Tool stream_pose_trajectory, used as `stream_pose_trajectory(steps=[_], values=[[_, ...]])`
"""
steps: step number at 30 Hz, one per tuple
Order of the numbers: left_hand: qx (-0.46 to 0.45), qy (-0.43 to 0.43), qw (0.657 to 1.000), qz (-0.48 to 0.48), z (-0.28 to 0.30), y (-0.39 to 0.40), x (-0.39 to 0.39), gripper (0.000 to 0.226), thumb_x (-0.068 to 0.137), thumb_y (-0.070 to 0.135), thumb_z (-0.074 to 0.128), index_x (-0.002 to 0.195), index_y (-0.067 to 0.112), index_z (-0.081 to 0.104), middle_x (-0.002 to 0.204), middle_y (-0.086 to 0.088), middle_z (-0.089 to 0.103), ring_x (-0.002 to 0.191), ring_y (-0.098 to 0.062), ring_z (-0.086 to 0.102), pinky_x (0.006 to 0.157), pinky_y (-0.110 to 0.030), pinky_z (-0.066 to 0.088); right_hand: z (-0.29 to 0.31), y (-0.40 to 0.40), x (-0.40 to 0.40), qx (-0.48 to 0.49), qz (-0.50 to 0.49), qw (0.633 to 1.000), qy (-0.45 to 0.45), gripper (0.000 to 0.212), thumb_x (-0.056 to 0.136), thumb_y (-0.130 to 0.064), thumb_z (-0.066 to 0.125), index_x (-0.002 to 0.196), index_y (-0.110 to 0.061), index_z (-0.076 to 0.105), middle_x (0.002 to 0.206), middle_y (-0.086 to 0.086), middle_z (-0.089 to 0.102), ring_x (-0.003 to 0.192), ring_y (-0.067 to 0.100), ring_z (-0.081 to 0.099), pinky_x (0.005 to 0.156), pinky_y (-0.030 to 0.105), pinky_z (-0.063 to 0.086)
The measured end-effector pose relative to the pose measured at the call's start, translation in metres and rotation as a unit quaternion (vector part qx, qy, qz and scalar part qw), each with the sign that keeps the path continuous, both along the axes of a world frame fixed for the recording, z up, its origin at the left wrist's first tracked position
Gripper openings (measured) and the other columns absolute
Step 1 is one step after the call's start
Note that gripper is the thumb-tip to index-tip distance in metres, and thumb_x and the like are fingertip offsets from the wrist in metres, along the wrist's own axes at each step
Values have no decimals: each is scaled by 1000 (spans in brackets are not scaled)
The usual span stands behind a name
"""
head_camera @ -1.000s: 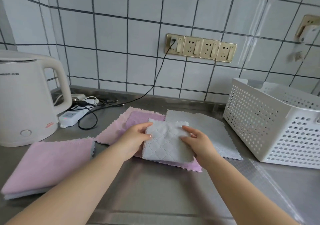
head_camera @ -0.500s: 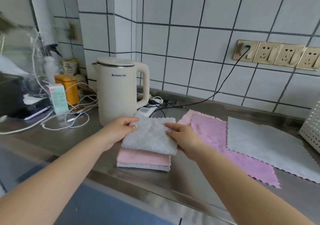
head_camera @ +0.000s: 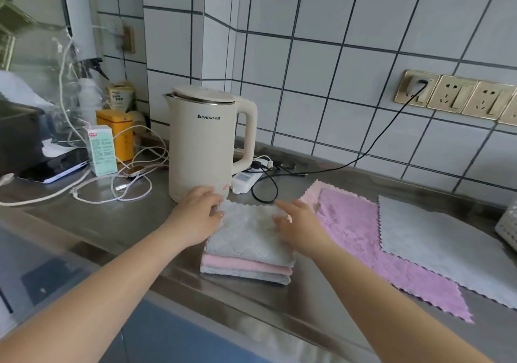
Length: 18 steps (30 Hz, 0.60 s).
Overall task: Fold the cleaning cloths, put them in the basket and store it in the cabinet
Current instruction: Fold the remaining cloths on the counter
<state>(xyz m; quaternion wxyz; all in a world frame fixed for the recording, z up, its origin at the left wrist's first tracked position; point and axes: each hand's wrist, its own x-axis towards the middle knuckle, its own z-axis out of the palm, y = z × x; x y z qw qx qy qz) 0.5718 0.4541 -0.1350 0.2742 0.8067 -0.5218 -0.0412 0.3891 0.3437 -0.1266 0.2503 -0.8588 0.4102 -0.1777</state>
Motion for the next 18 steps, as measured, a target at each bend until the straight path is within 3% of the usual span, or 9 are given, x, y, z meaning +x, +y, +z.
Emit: stream_pose_trajectory(steps=[2,4,6,9,11,18], values=[[-30,-89,995,-28,12,-5,-13,40,98,22,31,132,11,49,146,-2,38,137,-20,31,109,-30,24,1,-3,13,-106,14,994,37,41,99,-27,40,139,-23,43,155,7,22,141,25,24,112,40,26],[-14,-155,986,-63,17,-16,-30,37,94,16,29,122,7,52,132,-5,49,125,-23,43,99,-34,32,-3,1,30,-131,60,988,60,35,98,-21,36,130,-20,51,143,5,38,137,26,29,110,49,25],[56,-194,977,-70,8,-25,-37,30,92,12,33,117,11,51,124,-4,52,117,-24,47,93,-35,33,-13,9,43,-142,94,978,120,33,94,-17,34,122,-18,52,125,2,47,128,23,37,106,55,24],[164,-170,970,-62,-21,-27,-31,46,98,21,27,143,13,29,153,-5,27,140,-18,25,112,-42,21,-31,13,46,-127,105,967,194,40,99,-26,26,136,-20,39,147,-1,33,141,17,21,109,59,12],[177,-150,971,-58,-30,-24,-27,52,100,27,23,150,15,13,159,0,7,146,-15,7,117,-47,7,-35,10,41,-112,84,970,198,48,100,-38,22,144,-20,27,157,-3,17,145,14,8,111,58,7],[188,-121,973,-57,-27,-26,-26,53,101,30,20,151,17,10,159,-5,1,147,-19,1,118,-44,3,-37,-2,22,-42,39,982,180,63,95,-58,21,149,-27,14,159,-2,8,145,17,10,114,55,7]])
